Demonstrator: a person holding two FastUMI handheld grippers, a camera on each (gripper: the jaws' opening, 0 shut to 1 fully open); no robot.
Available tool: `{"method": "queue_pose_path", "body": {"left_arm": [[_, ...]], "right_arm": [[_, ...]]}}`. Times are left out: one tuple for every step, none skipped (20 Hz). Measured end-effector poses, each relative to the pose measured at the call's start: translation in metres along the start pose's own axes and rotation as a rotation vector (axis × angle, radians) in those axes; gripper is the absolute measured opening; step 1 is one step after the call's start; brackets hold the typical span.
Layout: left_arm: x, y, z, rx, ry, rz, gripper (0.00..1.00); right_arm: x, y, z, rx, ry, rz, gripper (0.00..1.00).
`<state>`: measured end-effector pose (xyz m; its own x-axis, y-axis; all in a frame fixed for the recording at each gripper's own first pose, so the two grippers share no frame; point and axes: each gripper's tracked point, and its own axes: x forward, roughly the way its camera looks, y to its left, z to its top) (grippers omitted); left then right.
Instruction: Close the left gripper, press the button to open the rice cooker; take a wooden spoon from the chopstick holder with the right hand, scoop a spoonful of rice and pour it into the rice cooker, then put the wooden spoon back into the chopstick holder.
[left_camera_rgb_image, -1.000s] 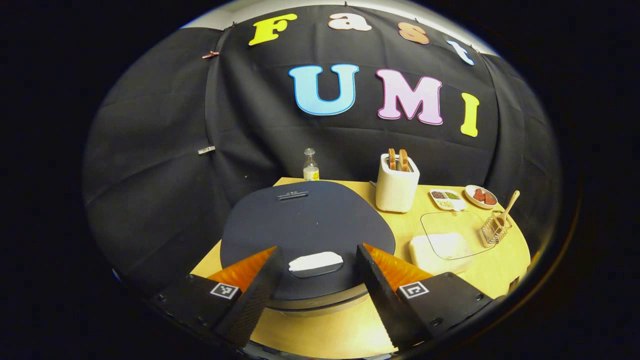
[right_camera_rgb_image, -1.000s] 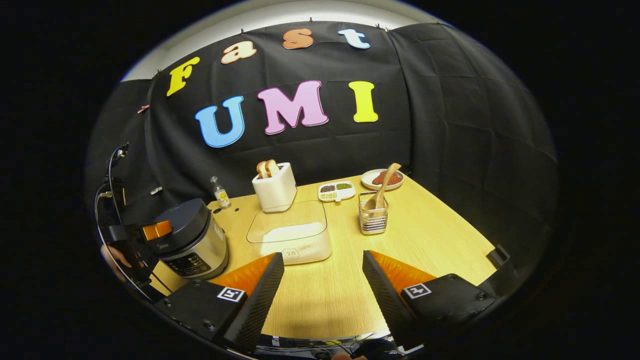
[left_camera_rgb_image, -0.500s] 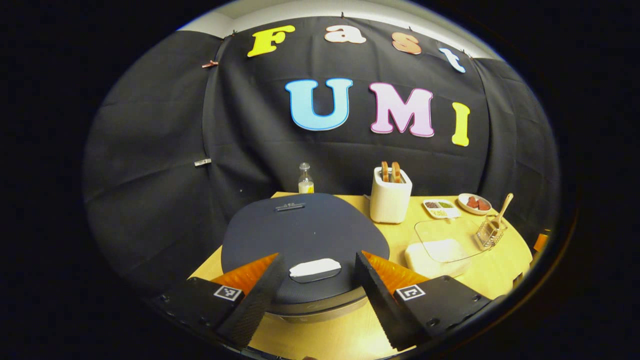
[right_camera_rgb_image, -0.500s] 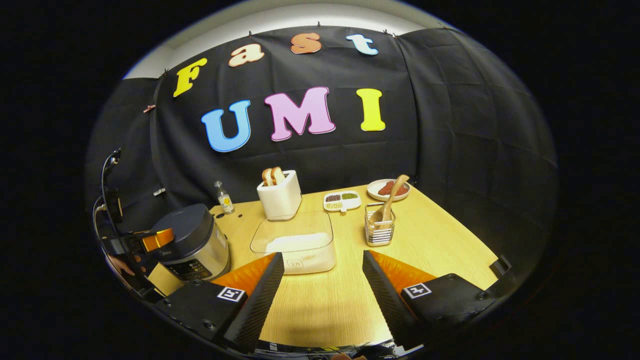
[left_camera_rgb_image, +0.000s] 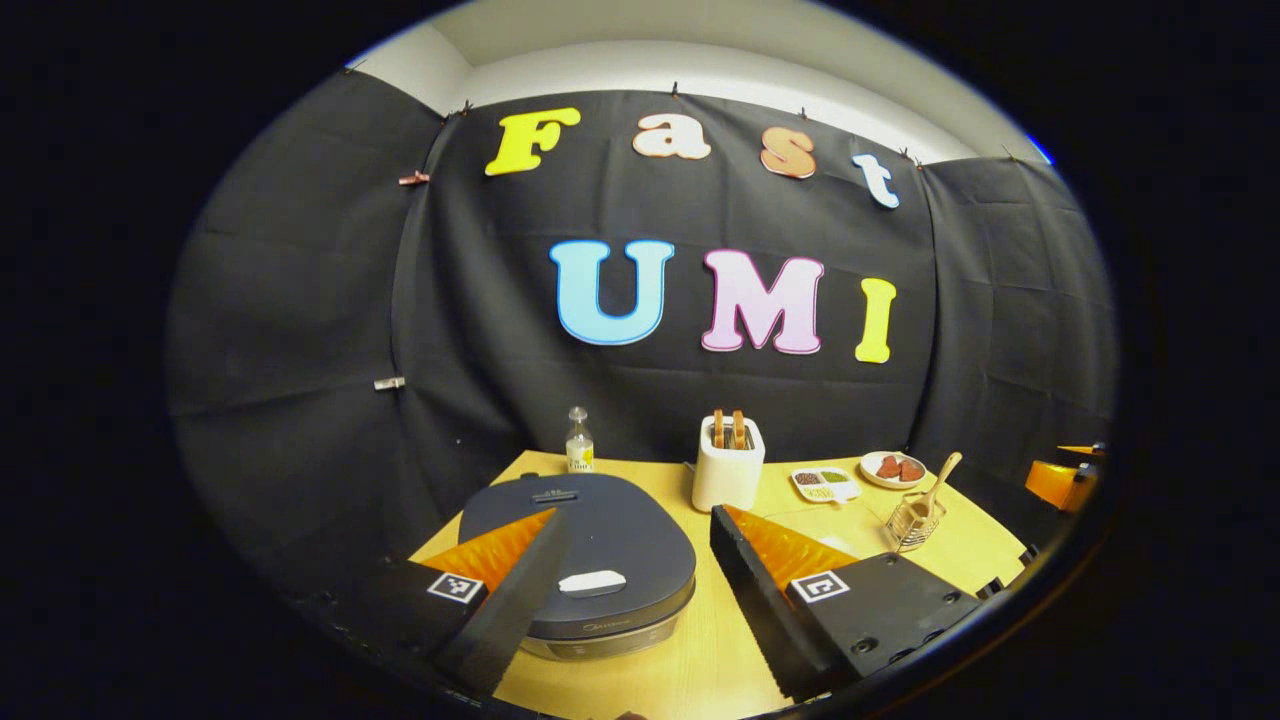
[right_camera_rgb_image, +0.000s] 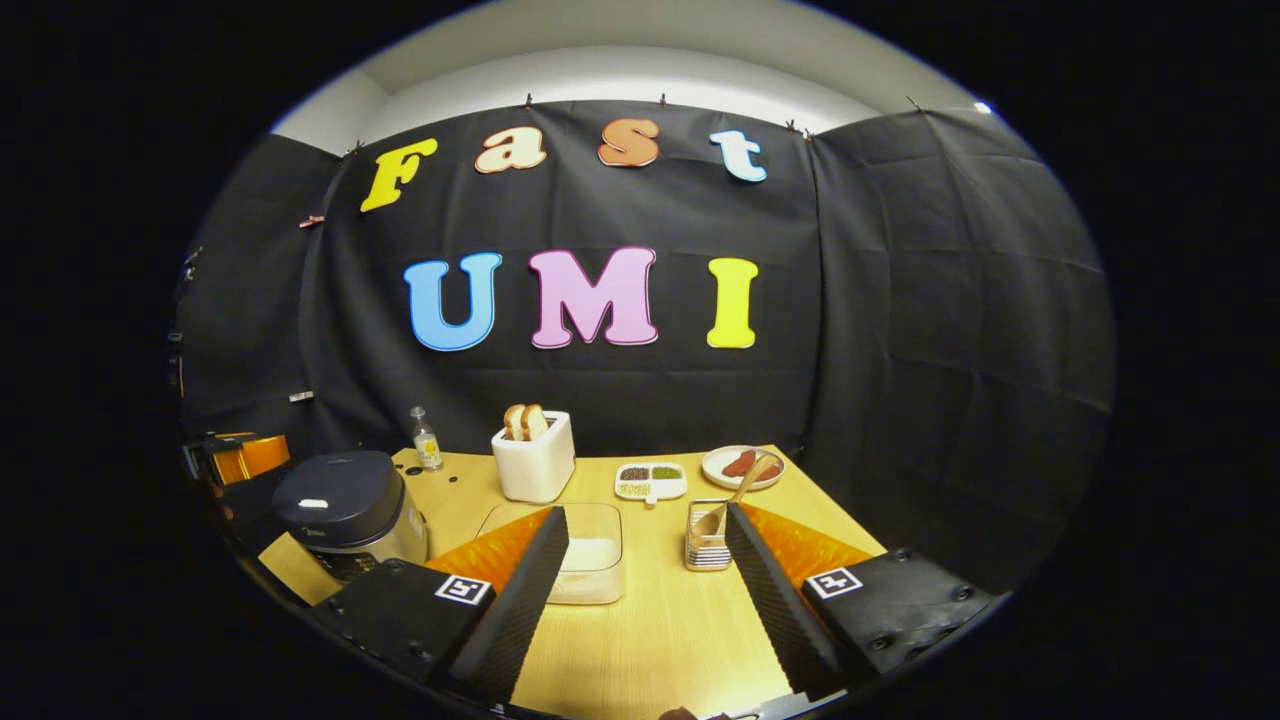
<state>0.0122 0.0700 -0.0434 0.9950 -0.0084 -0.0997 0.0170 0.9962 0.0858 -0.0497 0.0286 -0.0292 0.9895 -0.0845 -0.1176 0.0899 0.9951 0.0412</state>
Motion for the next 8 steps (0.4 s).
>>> {"method": "queue_pose_path", "body": {"left_arm": [[-0.007,-0.006,0.008,0.008,-0.023,-0.01,0.96],[-0.014,-0.014,0.016,0.023,-0.046,-0.021,0.96],[-0.021,-0.02,0.021,0.041,-0.065,-0.029,0.94],[-0.028,-0.027,0.025,0.057,-0.081,-0.037,0.96],[-0.031,-0.033,0.024,0.062,-0.084,-0.043,0.96],[-0.034,-0.04,0.022,0.055,-0.085,-0.054,0.94],[-0.036,-0.048,0.02,0.043,-0.085,-0.067,0.96],[-0.036,-0.053,0.017,0.03,-0.079,-0.079,0.94]], "right_arm": [[-0.003,-0.002,0.004,-0.001,-0.007,-0.008,0.99],[-0.007,-0.003,0.008,0.003,-0.017,-0.018,0.98],[-0.011,-0.004,0.012,0.009,-0.029,-0.023,0.99],[-0.014,-0.004,0.016,0.01,-0.045,-0.029,0.99],[-0.017,-0.008,0.017,0.006,-0.054,-0.046,0.99],[-0.018,-0.012,0.016,0.004,-0.061,-0.067,0.98],[-0.017,-0.014,0.013,0.011,-0.063,-0.093,0.98],[-0.016,-0.012,0.011,0.022,-0.057,-0.102,0.98]]}}
